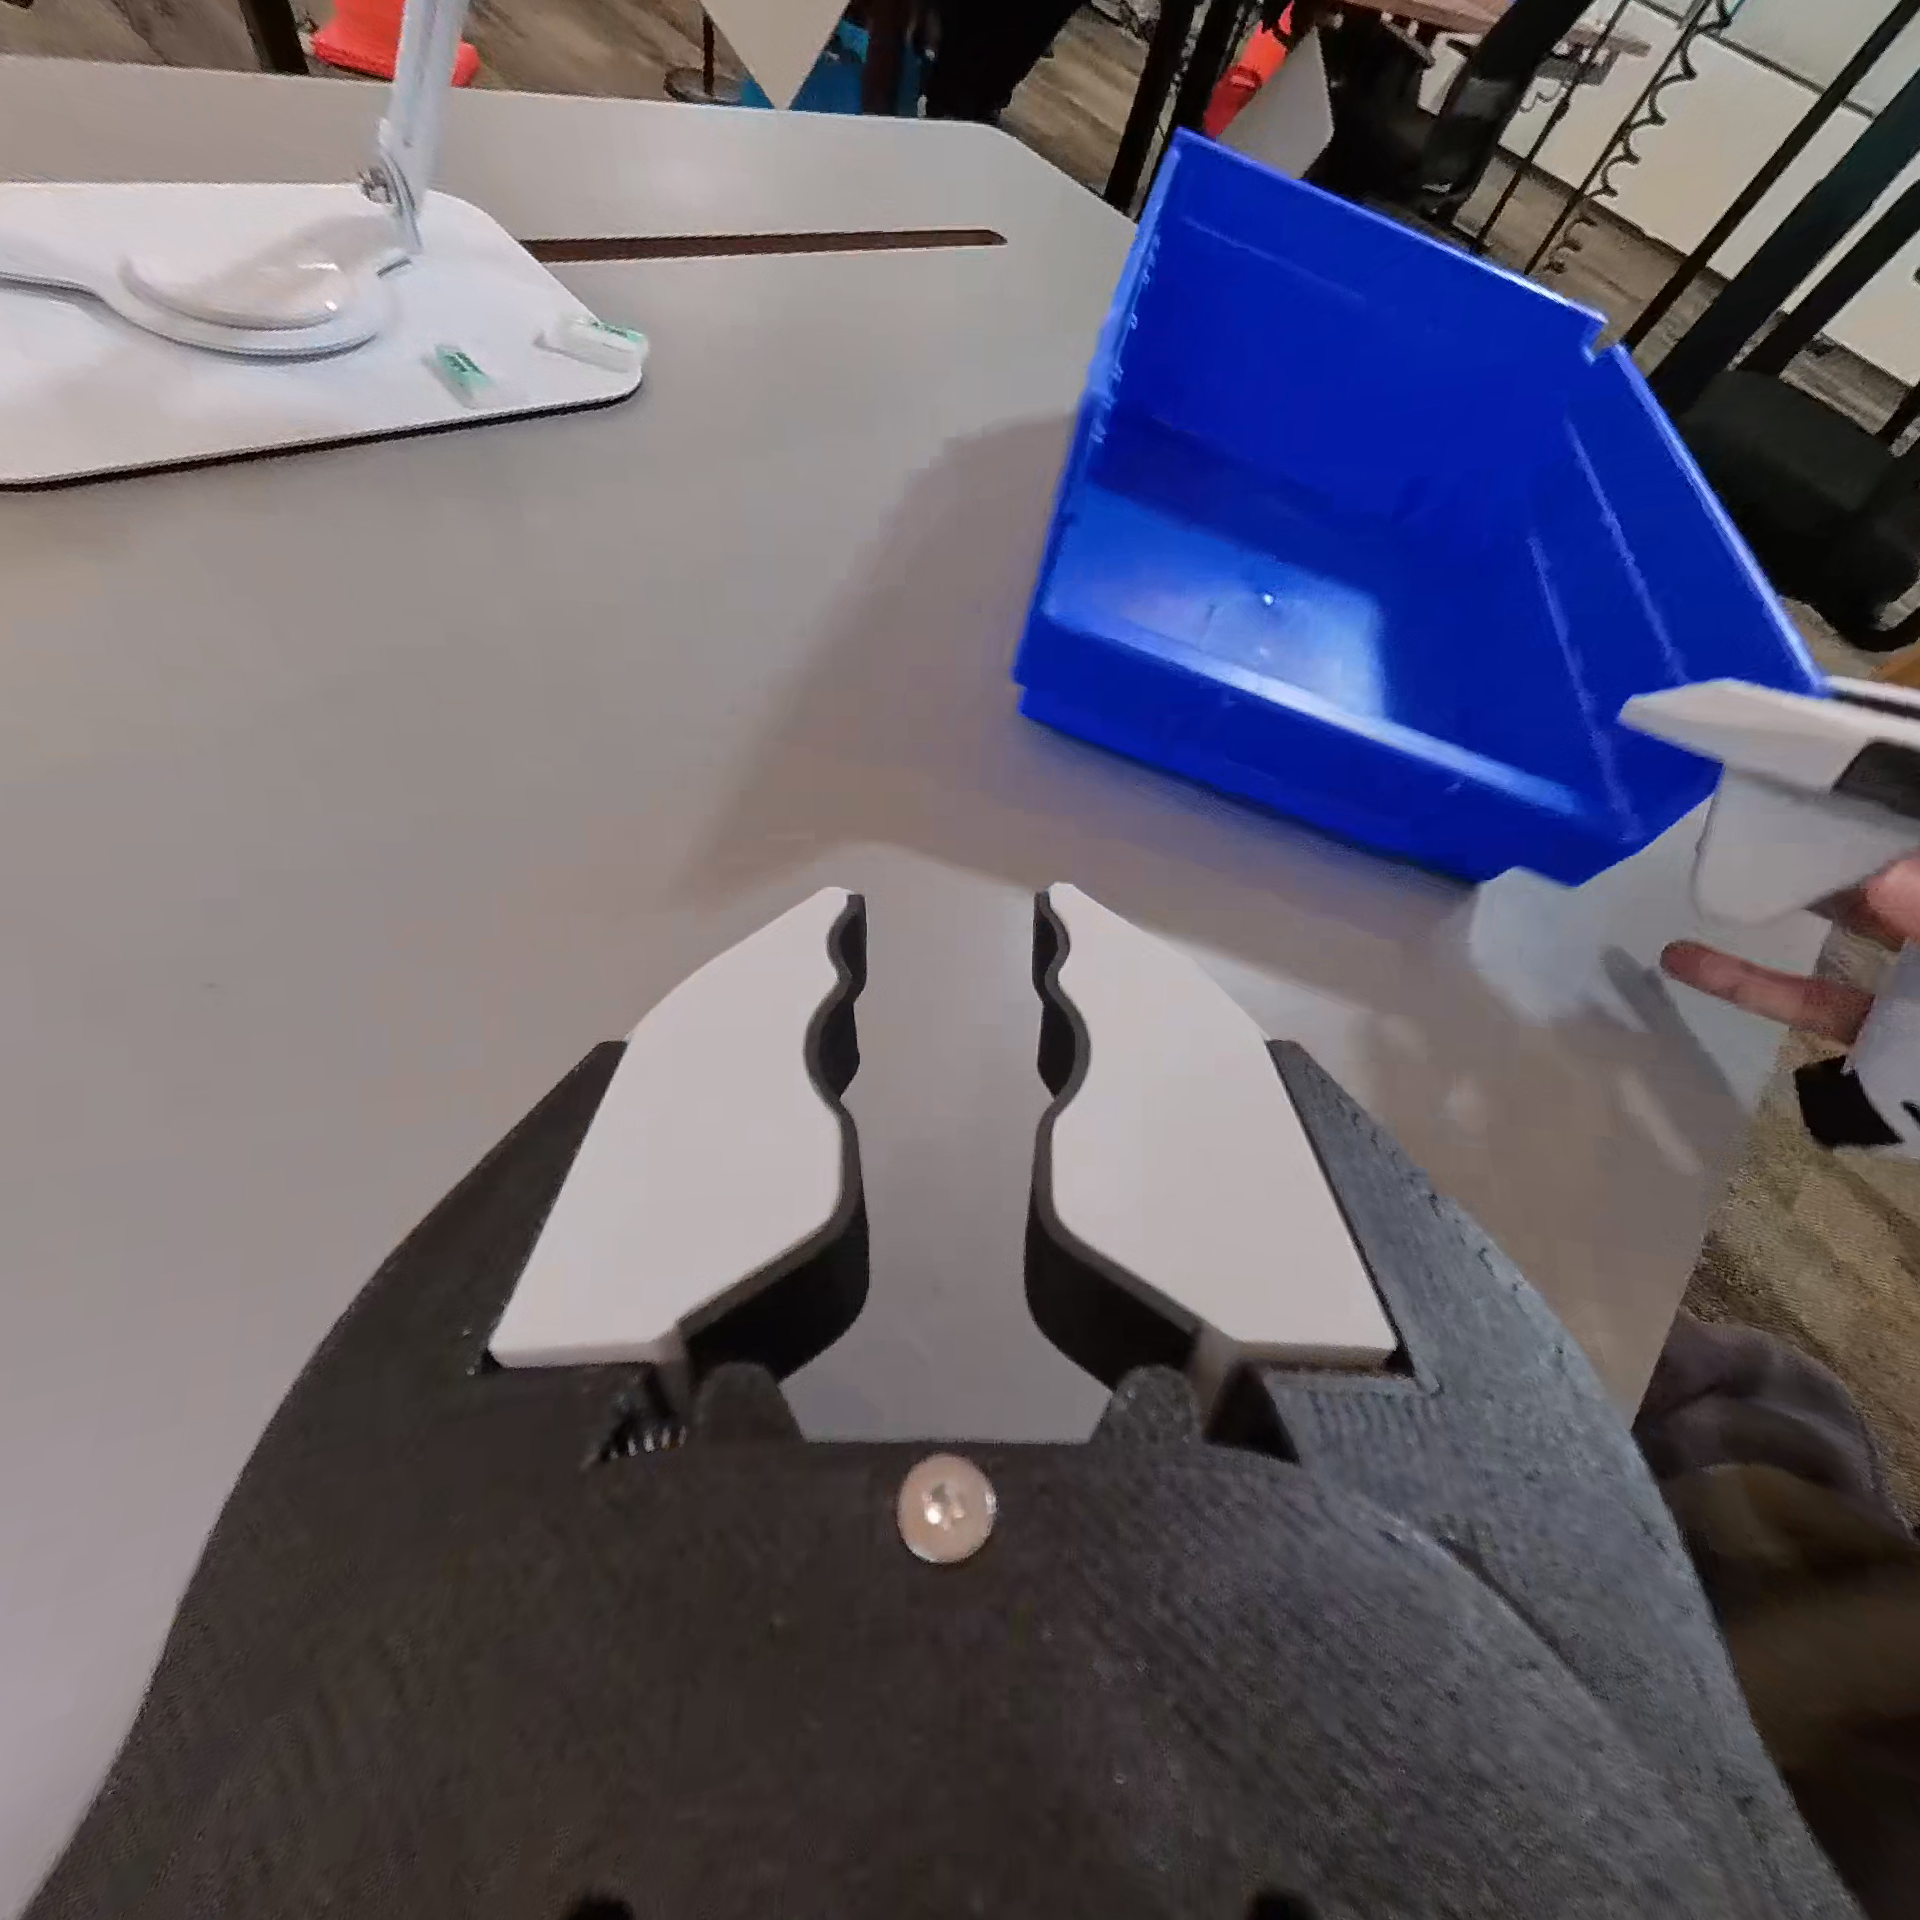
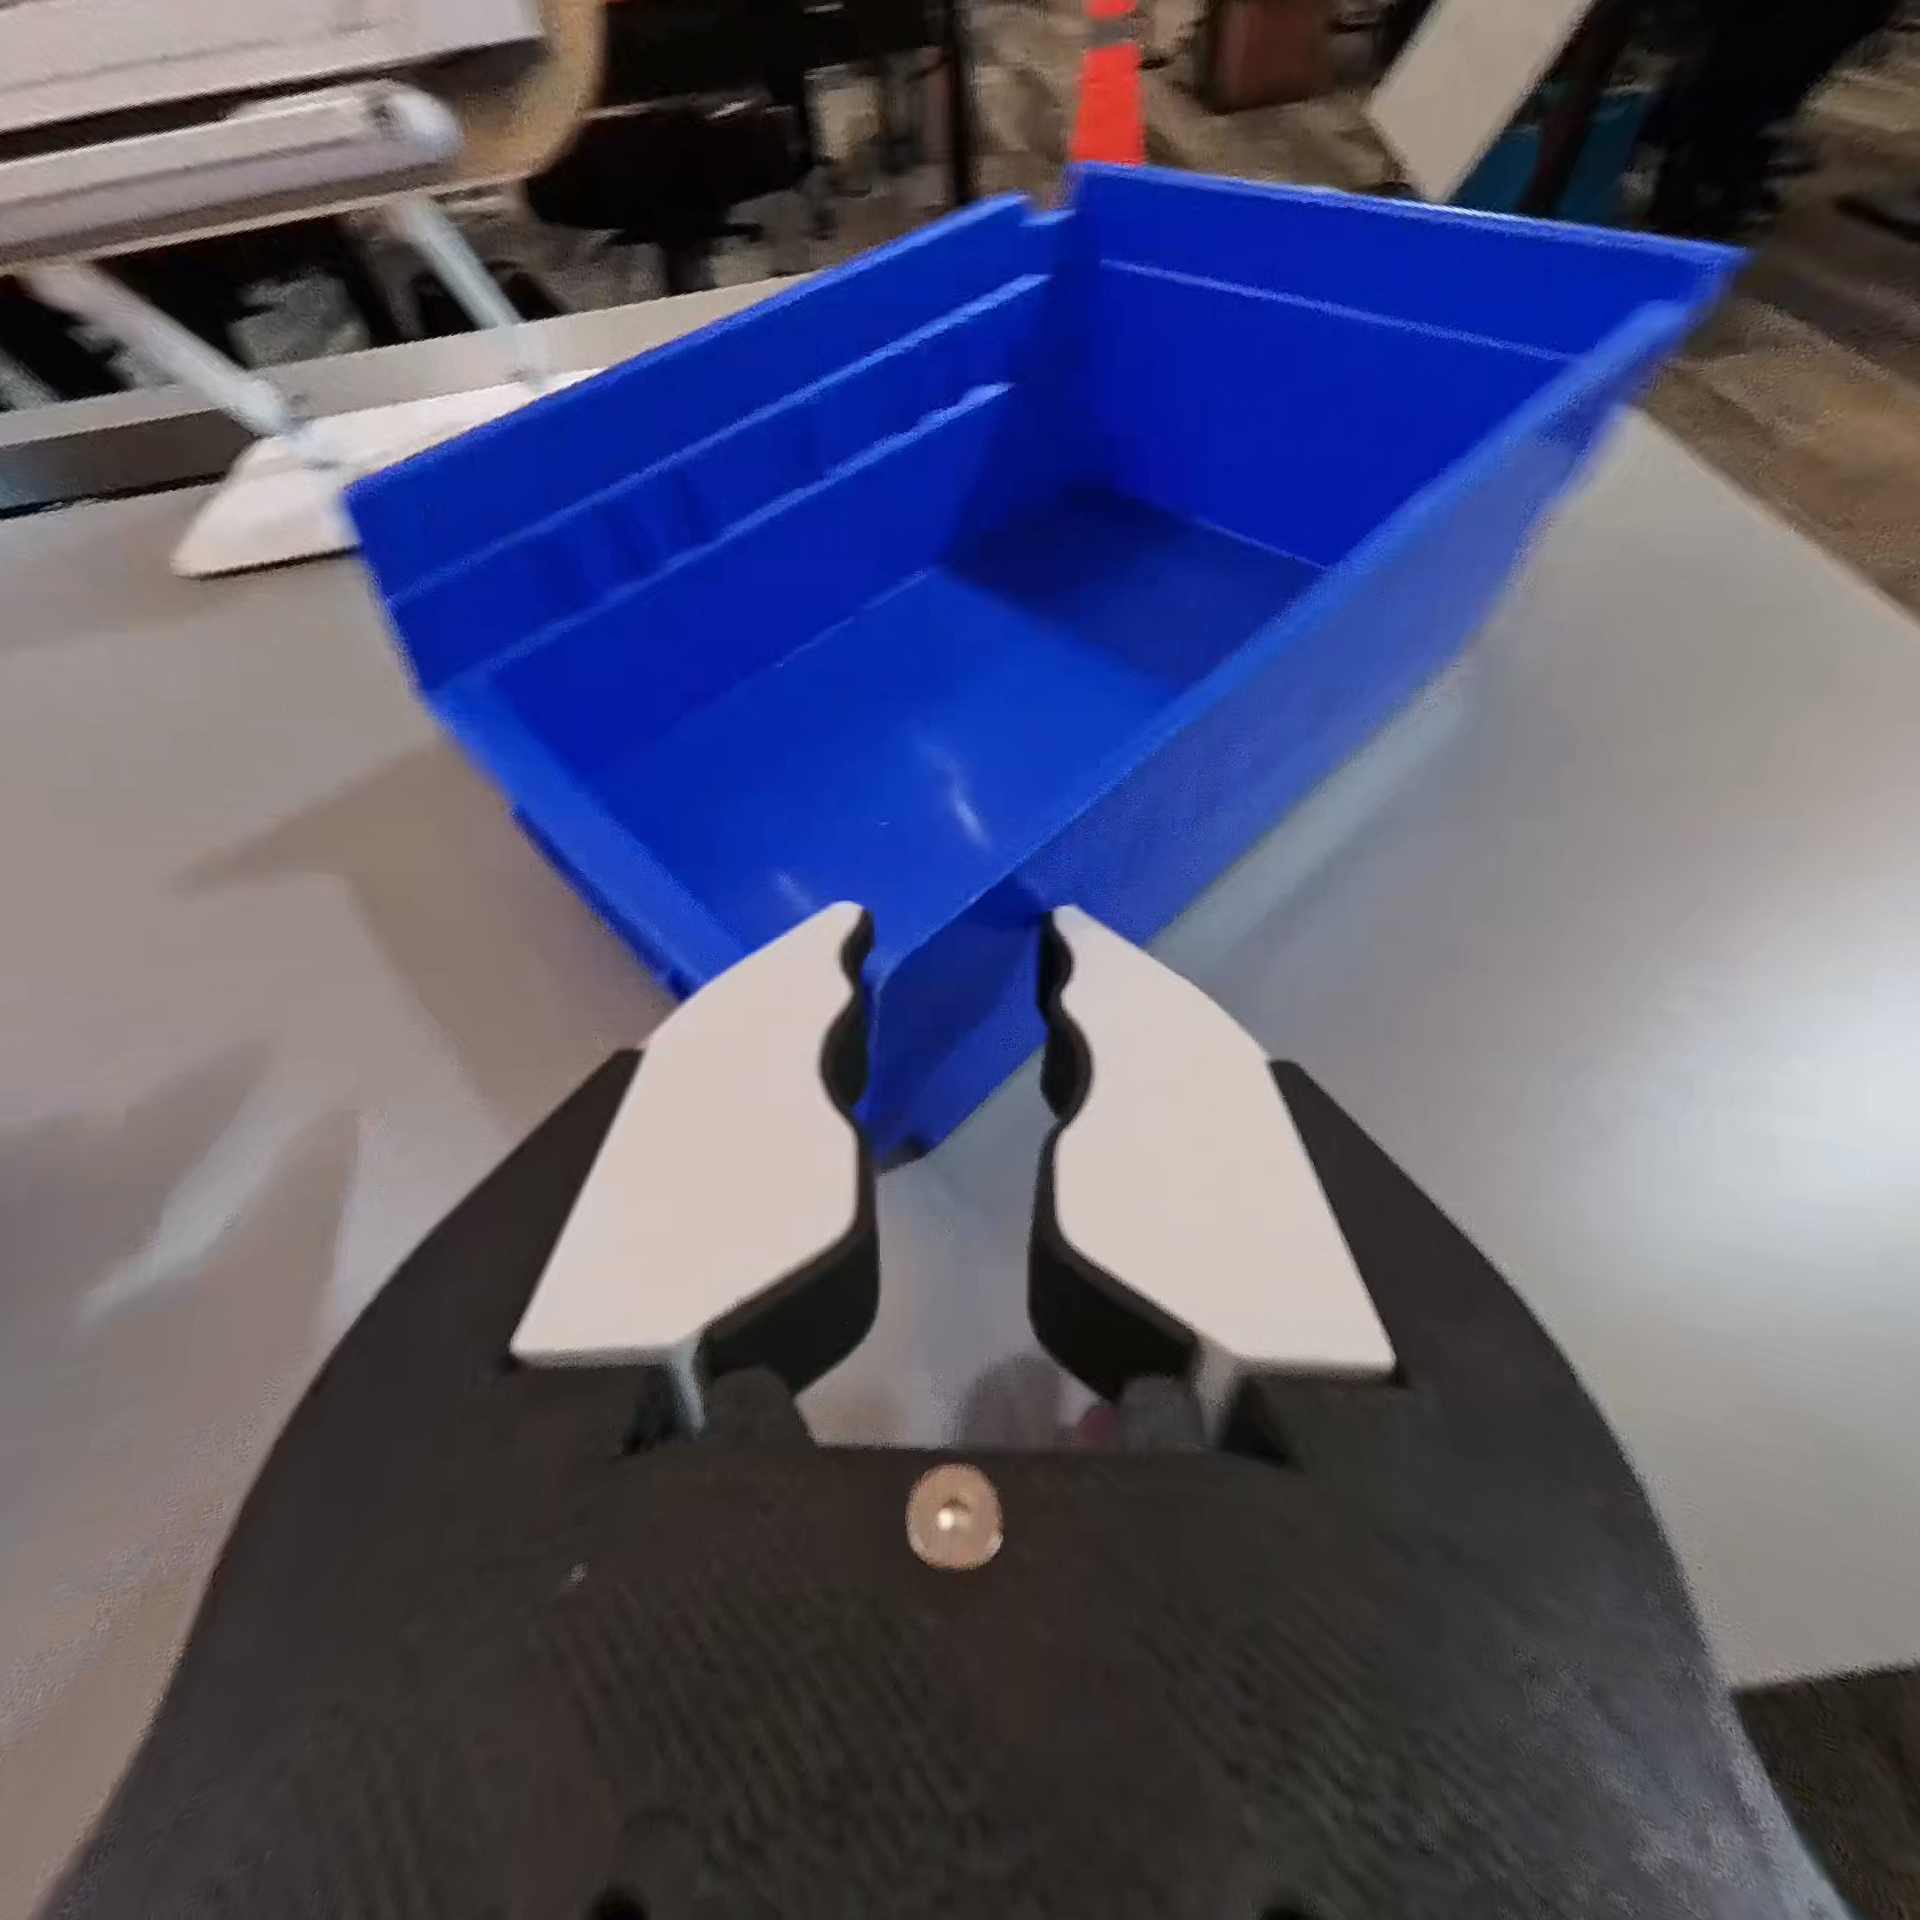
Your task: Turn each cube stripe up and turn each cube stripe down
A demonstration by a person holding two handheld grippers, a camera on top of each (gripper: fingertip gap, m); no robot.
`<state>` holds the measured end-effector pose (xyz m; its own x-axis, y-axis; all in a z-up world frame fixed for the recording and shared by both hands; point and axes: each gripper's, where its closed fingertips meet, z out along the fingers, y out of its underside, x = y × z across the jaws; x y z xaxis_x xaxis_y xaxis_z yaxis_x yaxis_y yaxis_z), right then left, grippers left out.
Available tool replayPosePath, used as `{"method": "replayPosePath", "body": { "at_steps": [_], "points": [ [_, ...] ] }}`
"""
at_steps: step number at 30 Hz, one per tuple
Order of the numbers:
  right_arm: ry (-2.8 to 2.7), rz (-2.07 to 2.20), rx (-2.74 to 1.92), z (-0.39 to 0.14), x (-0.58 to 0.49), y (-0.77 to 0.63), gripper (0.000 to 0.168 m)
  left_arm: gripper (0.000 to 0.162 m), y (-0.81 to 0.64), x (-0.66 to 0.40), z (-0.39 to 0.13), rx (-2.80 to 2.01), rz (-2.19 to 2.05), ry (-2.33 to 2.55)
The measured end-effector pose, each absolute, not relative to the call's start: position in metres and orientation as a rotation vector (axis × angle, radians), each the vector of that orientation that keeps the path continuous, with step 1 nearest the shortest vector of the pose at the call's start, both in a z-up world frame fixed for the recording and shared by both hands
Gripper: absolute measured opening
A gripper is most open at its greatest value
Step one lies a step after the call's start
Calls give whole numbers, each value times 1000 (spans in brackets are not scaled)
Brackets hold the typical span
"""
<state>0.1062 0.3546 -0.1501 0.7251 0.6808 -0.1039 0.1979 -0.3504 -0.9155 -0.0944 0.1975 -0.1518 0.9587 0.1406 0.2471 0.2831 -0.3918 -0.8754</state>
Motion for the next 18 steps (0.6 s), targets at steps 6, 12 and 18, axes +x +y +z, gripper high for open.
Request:
{"method": "replayPosePath", "body": {
  "at_steps": [6,12,18],
  "points": [
    [-615,450,-1945,-152,167,445,6,31,201,-90,-156,-1994,-152,-283],
    [-624,550,-1942,-152,193,511,4,30,201,-88,-156,-2006,-103,-237],
    [-773,666,-1896,-151,196,525,4,29,200,-95,-156,-2002,-107,-256]
  ]
}}
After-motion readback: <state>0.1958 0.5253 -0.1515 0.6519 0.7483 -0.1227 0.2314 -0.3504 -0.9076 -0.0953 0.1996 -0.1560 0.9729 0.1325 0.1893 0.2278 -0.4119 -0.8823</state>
